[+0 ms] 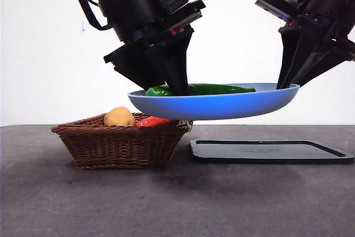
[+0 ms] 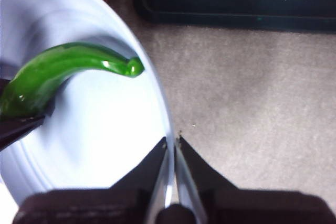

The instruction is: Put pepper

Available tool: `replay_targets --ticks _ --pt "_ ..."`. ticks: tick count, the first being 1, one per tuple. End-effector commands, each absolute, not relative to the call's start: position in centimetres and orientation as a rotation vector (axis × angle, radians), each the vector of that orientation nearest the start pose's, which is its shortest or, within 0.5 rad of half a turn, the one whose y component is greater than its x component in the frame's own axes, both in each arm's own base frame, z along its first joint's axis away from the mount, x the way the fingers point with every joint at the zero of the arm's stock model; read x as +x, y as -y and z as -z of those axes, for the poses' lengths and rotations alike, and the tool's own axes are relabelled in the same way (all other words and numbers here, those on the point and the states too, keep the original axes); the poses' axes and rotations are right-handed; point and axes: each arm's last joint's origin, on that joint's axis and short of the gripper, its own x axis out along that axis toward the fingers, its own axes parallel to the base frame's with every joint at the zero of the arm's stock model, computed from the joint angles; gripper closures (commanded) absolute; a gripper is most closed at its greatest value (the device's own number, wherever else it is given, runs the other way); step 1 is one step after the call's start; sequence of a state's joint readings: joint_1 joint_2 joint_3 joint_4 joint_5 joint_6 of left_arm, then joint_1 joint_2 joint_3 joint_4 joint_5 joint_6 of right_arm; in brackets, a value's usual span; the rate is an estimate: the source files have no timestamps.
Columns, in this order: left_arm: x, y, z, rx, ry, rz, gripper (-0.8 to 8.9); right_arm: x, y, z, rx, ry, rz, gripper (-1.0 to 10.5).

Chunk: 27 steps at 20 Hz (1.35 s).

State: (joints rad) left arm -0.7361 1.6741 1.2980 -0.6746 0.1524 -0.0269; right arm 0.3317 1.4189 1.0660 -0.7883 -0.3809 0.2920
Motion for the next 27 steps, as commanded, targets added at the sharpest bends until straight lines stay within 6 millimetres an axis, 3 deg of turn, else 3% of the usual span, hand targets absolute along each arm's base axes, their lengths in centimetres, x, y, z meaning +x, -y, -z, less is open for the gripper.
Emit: replay_targets --ticks 1,4,9,13,18,21,27 --pt "25.4 24.1 -24.7 0.293 -1.05 0.804 6.66 25.6 -10.1 -25.4 0.278 -1.229 -0.481 9.4" --pt "25.4 24.1 -24.7 0.293 -1.049 0.804 5.67 25.6 -10.1 -25.4 0.276 -1.228 -0.482 9.4" --pt "25.1 23.9 -25.6 0.285 -1.025 0.808 5.65 25.5 -10.1 -25.4 0.266 -1.232 -0.487 9.4" --pt "24.1 23.0 -27.9 0.268 -0.967 0.818 5.64 25.5 -10.0 -25.4 0.264 -1.235 -0.486 9.4" --pt "22.1 21.0 -32.1 0.228 -0.837 0.837 5.65 25.8 -9.7 -25.5 0.273 -1.219 -0.475 9.4" --pt "20.5 19.5 -34.6 0.2 -0.748 0.85 5.65 26.5 -8.0 -25.6 0.311 -1.184 -0.425 9.4" --pt "17.7 17.0 -38.1 0.156 -0.608 0.867 5.66 29.1 -2.6 -25.0 0.427 -1.077 -0.257 9.4"
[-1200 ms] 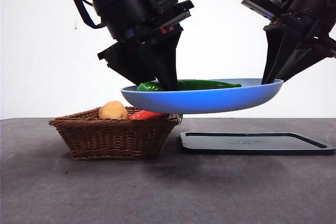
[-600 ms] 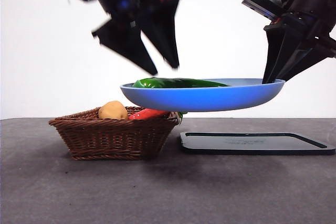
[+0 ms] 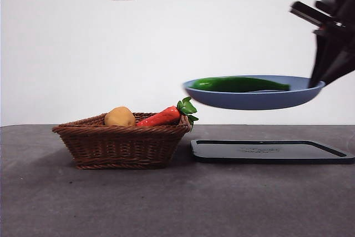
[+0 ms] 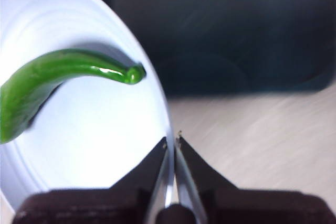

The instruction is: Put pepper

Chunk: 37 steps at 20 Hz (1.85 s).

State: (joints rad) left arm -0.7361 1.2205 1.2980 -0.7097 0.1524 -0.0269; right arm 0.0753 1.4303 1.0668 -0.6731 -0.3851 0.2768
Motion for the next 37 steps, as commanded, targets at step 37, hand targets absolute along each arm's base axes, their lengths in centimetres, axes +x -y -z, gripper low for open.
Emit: replay_targets --ticks 37 --pt "17.1 16.4 -38.8 0.097 -0.594 0.855 5.66 38.8 0.1 -17.6 0.404 -1.213 -0.141 7.5"
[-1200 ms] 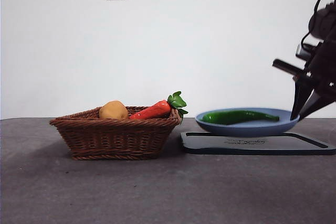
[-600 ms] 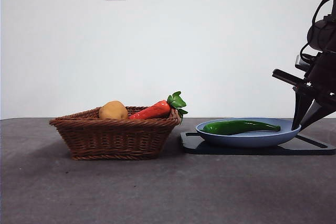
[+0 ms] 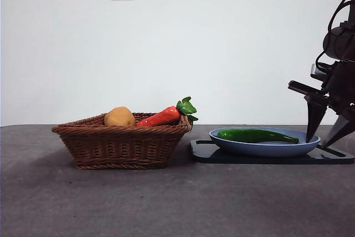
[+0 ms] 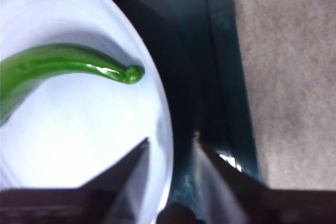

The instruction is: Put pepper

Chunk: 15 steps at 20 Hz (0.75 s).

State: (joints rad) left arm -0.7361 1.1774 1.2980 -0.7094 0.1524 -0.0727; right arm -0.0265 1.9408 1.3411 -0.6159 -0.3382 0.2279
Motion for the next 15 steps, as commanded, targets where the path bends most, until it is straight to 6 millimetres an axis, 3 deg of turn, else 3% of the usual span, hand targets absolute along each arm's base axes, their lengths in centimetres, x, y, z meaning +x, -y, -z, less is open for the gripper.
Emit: replay_targets --ticks 1,6,9,15 --pt "17.1 16.4 -38.8 0.097 -0.595 0.855 5.66 38.6 0.3 -18.6 0.404 -1.186 -0.141 7.5" --pt "17.1 16.4 -38.7 0.101 -0.603 0.854 5.66 35.2 0.4 -26.5 0.37 -1.018 -0.174 7.5" --pt "17.1 16.4 -38.7 0.105 -0.602 0.855 5.68 30.6 -0.9 -31.5 0.274 -0.967 -0.252 7.5" --pt "17.1 16.4 -38.7 0.123 -0.596 0.861 5.68 20.5 -5.3 -36.7 0.096 -1.01 -0.48 7.5"
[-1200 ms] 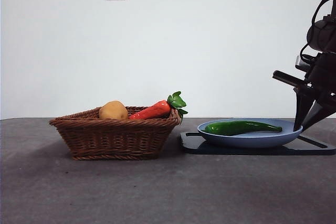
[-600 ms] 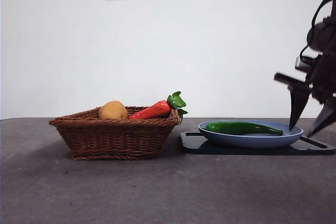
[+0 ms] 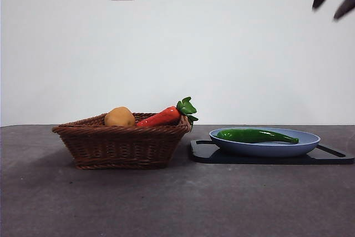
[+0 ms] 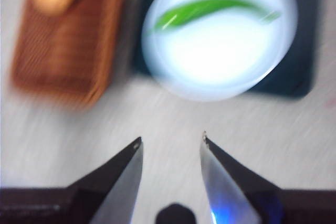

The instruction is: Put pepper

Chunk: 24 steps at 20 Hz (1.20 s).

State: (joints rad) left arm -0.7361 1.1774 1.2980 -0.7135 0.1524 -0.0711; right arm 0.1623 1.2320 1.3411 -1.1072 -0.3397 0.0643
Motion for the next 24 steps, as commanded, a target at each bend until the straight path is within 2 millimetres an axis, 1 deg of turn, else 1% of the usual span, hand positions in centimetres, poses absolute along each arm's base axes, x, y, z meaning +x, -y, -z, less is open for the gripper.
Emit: replay_targets --ticks 1,3,4,5,7,8,10,12,22,24 --pt "17.0 16.3 -38.7 0.124 -0.6 0.861 5.68 19.1 -5.9 -37.2 0.073 -1.012 -0.517 7.5" --pt "17.0 16.3 -38.6 0.128 -0.615 0.86 5.7 16.8 -6.5 -37.9 0.041 -1.012 -0.577 7.7" --pt "17.0 16.3 -38.5 0.13 -0.623 0.859 5.72 15.8 -6.8 -38.1 0.024 -1.008 -0.608 8.1" --pt "16.9 16.2 -38.5 0.131 -0.625 0.859 5.99 15.2 -6.9 -38.3 0.012 -1.004 -0.631 8.5" --pt "16.9 16.2 -38.5 0.132 -0.627 0.859 7.52 14.2 -7.1 -38.7 -0.025 -0.976 -0.677 9.5" --pt "16.9 16.2 -38.5 0.131 -0.627 0.858 8.17 13.9 -7.1 -38.8 -0.038 -0.962 -0.689 9.4" --pt "16.9 16.2 -38.5 0.131 -0.627 0.858 8.06 13.8 -7.1 -38.9 -0.036 -0.958 -0.69 9.4" --pt "16.9 16.2 -38.5 0.131 -0.626 0.858 8.05 13.8 -7.1 -38.9 0.002 -0.973 -0.673 9.3" --pt "17.3 16.6 -39.3 0.101 -0.531 0.87 8.05 13.8 -7.1 -38.9 0.001 -0.973 -0.669 9.4" --pt "17.3 16.2 -39.5 0.135 -0.502 0.861 8.05 13.8 -7.1 -38.9 0.001 -0.973 -0.669 9.4"
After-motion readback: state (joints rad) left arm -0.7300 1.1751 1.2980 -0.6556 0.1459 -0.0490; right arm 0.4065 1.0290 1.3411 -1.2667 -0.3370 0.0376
